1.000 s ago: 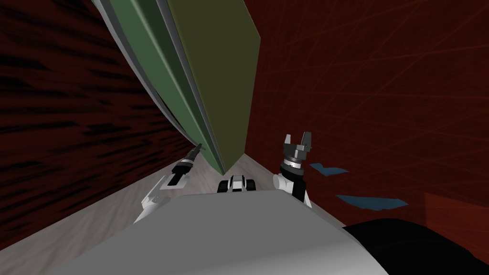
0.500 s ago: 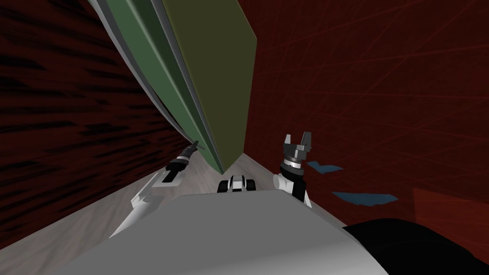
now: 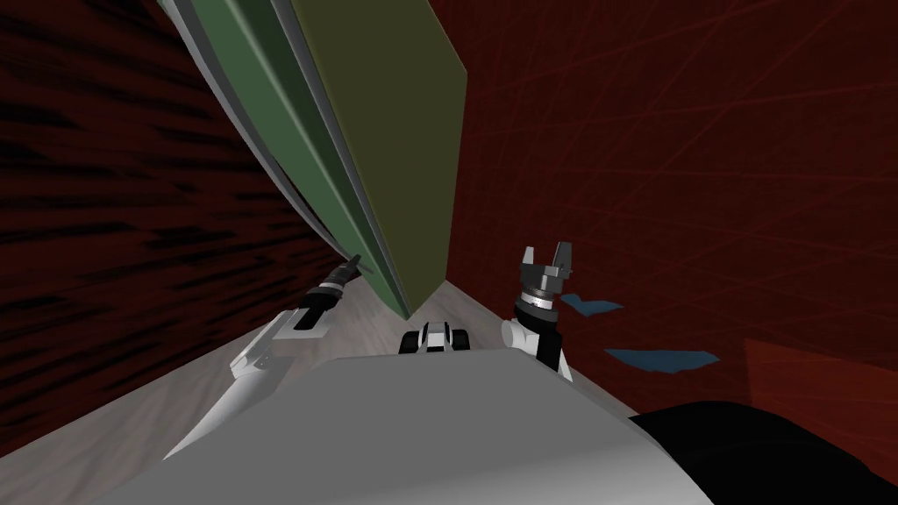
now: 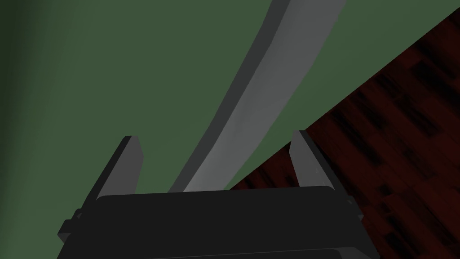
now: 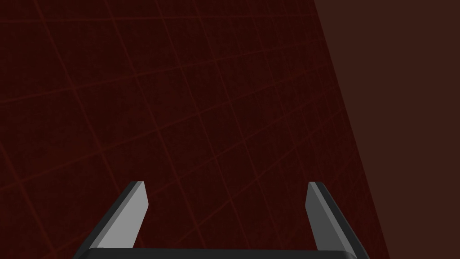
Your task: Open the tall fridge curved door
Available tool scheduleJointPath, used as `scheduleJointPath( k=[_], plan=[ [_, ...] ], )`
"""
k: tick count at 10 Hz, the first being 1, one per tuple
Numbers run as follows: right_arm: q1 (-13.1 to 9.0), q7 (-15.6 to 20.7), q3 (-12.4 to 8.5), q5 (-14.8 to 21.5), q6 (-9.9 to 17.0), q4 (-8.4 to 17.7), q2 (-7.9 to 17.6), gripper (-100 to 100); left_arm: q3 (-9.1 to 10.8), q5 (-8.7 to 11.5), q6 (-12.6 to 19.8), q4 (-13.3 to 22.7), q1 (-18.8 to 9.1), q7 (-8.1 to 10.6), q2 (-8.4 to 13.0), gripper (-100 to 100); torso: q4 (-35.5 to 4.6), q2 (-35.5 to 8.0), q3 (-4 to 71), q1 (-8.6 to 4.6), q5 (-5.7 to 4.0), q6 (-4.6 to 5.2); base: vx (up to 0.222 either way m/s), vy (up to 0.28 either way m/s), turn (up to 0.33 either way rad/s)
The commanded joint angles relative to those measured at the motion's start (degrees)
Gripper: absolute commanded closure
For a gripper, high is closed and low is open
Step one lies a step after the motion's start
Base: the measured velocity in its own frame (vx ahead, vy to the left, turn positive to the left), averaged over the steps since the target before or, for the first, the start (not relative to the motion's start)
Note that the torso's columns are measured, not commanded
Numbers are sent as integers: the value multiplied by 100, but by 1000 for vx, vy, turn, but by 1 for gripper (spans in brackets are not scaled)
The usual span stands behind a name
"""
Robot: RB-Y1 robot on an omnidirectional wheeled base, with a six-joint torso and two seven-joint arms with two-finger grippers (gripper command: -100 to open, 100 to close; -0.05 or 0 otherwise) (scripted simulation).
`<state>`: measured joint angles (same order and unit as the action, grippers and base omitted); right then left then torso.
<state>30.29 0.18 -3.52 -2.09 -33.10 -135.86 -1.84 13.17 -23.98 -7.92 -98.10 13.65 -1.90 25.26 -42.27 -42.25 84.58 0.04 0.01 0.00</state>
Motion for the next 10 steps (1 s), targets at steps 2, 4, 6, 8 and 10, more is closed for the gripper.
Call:
scheduleJointPath(
  k=[2, 4, 6, 8, 10],
  plan=[
    [1, 0, 0, 0, 0, 0, 0, 0, 6, 18, 97, -78, 11, 44, 68, 100, 7, 15, 11, 4, 3, 5, 26, 7, 10],
    [-1, 0, -1, 0, 0, 0, 1, 0, -60, 32, 10, -124, 71, 94, 156, 100, -14, -32, -18, 37, 8, 10, -96, 166, -50],
    [-1, 0, -2, 0, 1, 1, 3, 0, -137, 49, -82, -179, 124, 149, 240, 100, -27, 8, 5, 76, 3, 1, -96, 243, -39],
    [-2, 0, -2, 0, 1, 1, 2, 0, -293, 83, -268, -291, 229, 259, 409, 100, -24, 18, 18, 37, -10, 2, -167, 261, -64],
    [-2, 0, -2, 0, 1, 1, 3, 0, -370, 100, -361, -347, 282, 313, 493, 100, -29, 36, 28, 37, -15, 7, -150, 294, -47]
  ],
)
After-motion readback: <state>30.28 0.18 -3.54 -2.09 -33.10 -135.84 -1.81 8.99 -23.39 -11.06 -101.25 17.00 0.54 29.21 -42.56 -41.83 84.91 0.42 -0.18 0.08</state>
